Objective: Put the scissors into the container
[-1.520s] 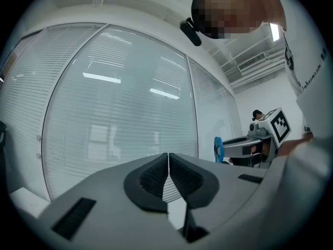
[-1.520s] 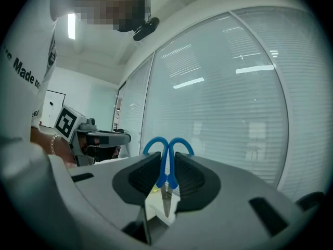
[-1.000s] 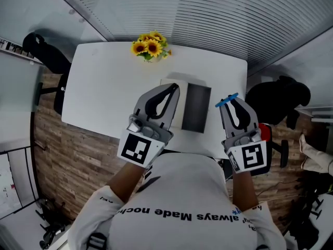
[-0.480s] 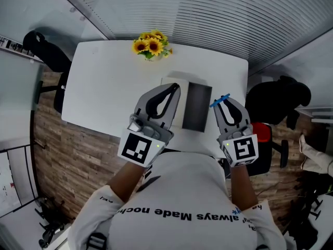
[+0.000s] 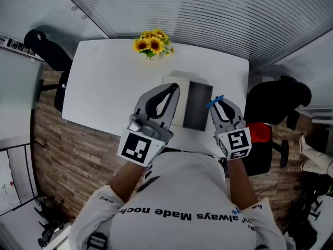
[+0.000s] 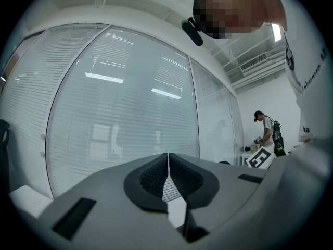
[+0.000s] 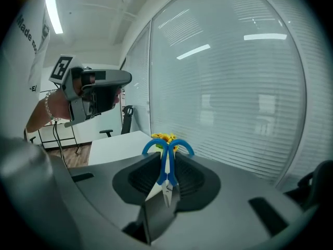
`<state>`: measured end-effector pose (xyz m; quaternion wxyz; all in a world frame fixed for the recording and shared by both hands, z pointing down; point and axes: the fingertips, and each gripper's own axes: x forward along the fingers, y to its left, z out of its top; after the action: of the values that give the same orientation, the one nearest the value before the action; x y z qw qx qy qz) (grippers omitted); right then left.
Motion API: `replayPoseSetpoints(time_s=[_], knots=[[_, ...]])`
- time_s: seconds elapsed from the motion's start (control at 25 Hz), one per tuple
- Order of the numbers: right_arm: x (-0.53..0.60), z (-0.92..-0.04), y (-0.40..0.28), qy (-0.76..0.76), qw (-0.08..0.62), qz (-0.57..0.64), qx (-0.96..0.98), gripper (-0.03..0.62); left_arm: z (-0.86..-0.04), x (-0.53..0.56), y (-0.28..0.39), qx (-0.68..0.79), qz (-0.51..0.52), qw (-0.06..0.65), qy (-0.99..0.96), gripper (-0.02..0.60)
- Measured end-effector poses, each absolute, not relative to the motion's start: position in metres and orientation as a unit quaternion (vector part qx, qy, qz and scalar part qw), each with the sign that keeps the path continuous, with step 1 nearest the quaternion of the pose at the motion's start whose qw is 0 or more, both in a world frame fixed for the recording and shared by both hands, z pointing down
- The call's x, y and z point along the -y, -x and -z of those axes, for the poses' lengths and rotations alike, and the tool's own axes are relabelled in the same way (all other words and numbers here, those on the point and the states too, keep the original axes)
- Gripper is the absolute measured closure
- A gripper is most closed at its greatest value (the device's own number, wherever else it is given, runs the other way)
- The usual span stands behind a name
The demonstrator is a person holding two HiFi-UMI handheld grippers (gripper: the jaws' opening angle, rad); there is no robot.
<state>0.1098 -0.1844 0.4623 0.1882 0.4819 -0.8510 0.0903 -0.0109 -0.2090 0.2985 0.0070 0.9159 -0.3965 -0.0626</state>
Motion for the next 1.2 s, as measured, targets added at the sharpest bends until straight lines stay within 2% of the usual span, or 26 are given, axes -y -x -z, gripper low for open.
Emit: replayPoseSetpoints(time_s=[1.2], knots=[[0.192,-0.595,-0.093,-0.442,0.265,-0.180,0.838,0.499,-0.305,0.208,0.020,0.403,0.069,0.020,-0.913,0.557]])
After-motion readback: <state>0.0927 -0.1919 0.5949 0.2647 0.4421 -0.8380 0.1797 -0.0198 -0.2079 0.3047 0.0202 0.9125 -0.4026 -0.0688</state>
